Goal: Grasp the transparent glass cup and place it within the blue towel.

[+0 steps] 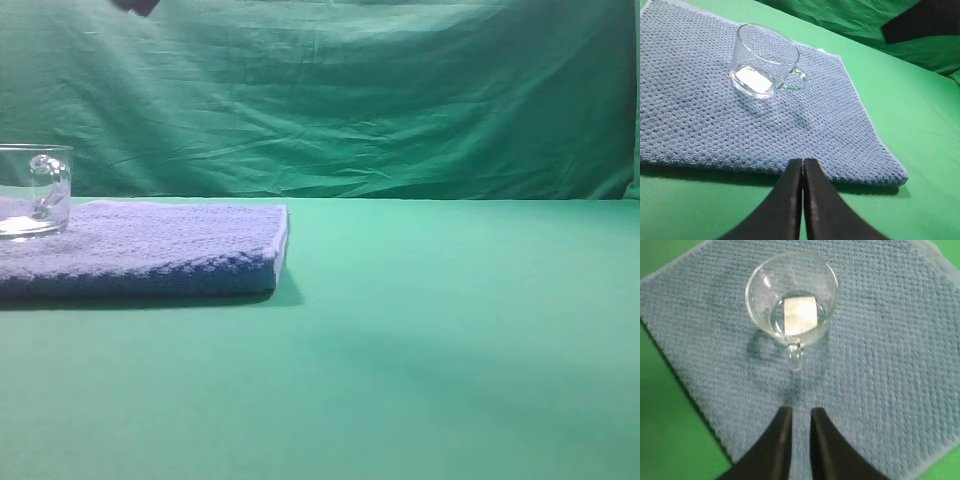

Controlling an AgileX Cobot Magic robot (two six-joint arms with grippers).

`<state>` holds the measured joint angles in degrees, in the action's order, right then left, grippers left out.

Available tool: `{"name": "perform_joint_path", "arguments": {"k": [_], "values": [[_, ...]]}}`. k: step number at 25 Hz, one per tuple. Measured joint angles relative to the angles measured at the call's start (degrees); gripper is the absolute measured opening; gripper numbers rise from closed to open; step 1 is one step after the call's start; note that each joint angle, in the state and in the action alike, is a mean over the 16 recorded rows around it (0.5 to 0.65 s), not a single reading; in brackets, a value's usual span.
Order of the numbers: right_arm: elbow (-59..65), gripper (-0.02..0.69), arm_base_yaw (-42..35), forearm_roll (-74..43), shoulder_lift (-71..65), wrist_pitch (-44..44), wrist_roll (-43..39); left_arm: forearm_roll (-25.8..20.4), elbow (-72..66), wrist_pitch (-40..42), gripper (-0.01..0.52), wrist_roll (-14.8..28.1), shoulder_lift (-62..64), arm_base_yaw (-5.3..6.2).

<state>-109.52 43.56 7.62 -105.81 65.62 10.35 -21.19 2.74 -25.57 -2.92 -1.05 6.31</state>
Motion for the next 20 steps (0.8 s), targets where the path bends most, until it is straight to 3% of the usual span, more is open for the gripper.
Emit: {"name": "perform_joint_path", "arguments": {"k": [14, 20], "values": [[37.37, 0.0, -0.26, -2.39, 27.29, -14.94, -0.84, 0.0, 0.0, 0.0, 0.0, 0.0, 0.0, 0.0], [47.96, 0.0, -0.26, -2.85, 35.22, -17.26, -1.37, 0.0, 0.0, 0.0, 0.0, 0.0, 0.0, 0.0]]}}
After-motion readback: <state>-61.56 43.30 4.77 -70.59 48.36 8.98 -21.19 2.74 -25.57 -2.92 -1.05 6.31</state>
